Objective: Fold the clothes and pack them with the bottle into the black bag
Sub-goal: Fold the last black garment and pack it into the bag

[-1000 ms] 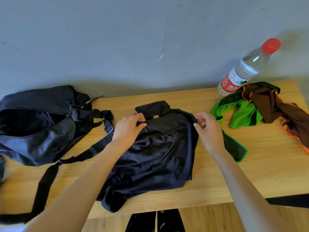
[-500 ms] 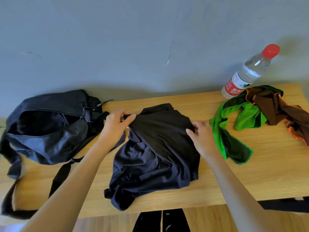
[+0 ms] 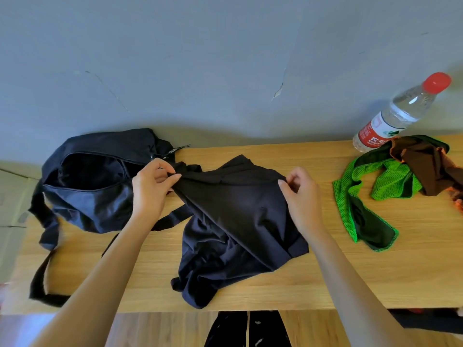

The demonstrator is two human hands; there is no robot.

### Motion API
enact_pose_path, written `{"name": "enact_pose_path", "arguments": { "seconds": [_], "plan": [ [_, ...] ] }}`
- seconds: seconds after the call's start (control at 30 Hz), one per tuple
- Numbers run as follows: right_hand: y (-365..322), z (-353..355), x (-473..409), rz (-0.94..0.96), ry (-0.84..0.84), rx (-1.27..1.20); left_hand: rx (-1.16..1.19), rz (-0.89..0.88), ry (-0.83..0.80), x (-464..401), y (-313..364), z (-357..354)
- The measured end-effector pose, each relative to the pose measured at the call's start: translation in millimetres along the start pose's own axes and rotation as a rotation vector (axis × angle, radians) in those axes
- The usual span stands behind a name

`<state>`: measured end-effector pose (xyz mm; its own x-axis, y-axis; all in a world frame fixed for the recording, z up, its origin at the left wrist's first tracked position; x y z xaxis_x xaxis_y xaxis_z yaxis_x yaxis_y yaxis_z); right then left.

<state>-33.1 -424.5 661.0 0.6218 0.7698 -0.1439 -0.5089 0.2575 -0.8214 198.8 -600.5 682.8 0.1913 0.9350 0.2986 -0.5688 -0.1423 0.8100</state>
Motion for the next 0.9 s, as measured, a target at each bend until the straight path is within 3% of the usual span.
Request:
{"name": "enact_pose_path", "arguments": {
  "seconds": [0.13, 0.4, 0.5, 0.73, 0.9],
  "plan": [
    [-41.2, -24.1, 7.9, 0.226, -0.129, 0.054, 0.097, 0.067, -0.077, -0.8, -5.8, -2.1],
    [-42.5, -98.9, 66.5, 0.44, -0.794, 0.384, -0.062, 0.024, -0.227, 5.9, -12.4, -22.9],
    [-40.5, -93.6, 70.2, 0.462, -0.75, 0.335, -0.123, 0.009, -0.29, 7.5, -16.0, -32.0],
    [-20.7, -45.6, 39.1, 0.263, -0.37, 0.2, -0.286, 0.001, -0.402, 22.3, -11.2, -65.9],
    [13.1, -31.2, 38.9, 0.186, -0.472, 0.31, -0.56, -0.068, -0.342, 32.2, -15.6, -87.6]
  ]
}}
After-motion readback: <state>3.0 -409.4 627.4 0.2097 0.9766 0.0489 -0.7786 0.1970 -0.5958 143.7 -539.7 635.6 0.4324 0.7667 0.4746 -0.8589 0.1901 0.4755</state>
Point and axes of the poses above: each hand's wrist, its own x-axis away from the middle knuckle, its own z-axis out of the back of the hand, y = z × x, the point moved 2 cm from there along -x, towards the middle knuckle, and after that the axes turned 13 degrees about z, right-handed, at the moved point
